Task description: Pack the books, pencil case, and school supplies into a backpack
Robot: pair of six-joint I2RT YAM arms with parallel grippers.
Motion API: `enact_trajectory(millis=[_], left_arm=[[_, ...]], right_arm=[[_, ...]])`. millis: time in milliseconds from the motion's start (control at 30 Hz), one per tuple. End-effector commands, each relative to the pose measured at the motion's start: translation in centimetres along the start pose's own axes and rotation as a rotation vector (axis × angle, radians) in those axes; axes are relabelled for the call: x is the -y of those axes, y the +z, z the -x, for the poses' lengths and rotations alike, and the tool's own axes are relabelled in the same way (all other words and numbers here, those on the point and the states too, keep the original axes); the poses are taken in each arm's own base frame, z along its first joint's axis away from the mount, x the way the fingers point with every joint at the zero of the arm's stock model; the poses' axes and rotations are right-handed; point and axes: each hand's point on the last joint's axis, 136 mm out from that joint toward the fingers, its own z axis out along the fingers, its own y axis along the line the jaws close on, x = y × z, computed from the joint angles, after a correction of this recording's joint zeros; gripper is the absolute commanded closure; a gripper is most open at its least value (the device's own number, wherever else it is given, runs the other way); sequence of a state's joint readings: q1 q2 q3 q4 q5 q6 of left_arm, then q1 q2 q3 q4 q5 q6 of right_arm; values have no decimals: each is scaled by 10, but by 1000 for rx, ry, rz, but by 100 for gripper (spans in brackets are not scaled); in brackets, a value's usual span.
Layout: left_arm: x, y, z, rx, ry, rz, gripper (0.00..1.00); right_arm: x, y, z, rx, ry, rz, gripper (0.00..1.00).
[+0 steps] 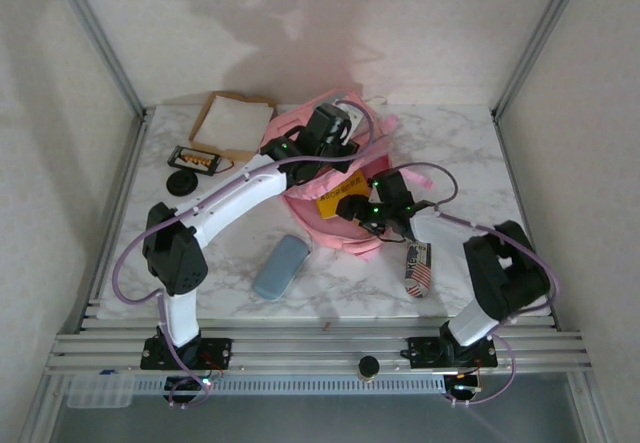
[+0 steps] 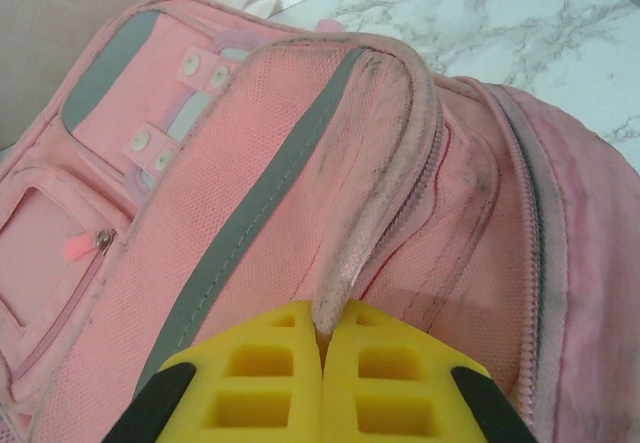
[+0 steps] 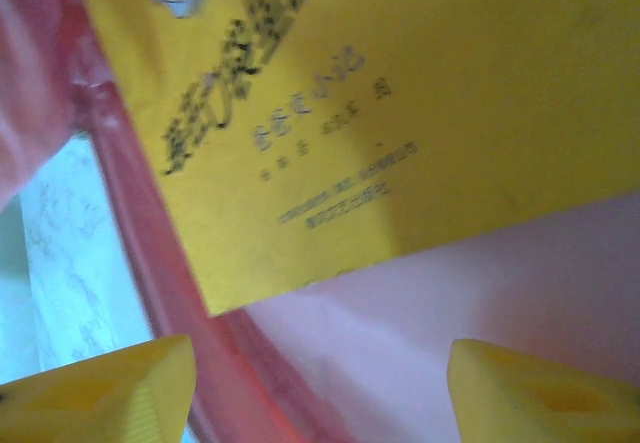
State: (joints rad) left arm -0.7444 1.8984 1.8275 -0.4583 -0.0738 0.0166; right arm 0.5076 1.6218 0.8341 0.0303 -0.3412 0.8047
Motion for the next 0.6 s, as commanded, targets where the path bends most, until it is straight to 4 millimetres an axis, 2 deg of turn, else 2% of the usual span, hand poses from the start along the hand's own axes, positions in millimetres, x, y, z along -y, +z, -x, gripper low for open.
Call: enact_trajectory(millis=[0,67,167,233,267,333,400,433,533,567], left_arm=[[5,-20,47,128,-67,-31,100],[9,-19,45,121,-66,-36,100],[16,-18,44,112,-72,-63,100],[19,-18,45,112,-70,-69,100],[20,-18,45,113,-72,-71,100],[23,-19,45,116,-75,-79,100],[23,-18,46,119,-81,-79,100],[23,-17,45,116,-79,-77,100],[21,-17,44,112,-74,-68,100],[21,-17,44,111,-72,-66,100]], right_arm=[[-9,19,21,50,36,30,36],[-24,25,39,83,6,64,38],[-60,15,69,188,-46,178,45],[-79,11,89,262,-86,241,51],[-81,12,97,285,-96,249,52],[-81,18,115,322,-107,243,56],[-80,22,124,333,-116,269,59],[-76,24,128,335,-119,259,59],[-47,19,136,364,-96,131,59],[-49,12,135,377,-119,145,59]])
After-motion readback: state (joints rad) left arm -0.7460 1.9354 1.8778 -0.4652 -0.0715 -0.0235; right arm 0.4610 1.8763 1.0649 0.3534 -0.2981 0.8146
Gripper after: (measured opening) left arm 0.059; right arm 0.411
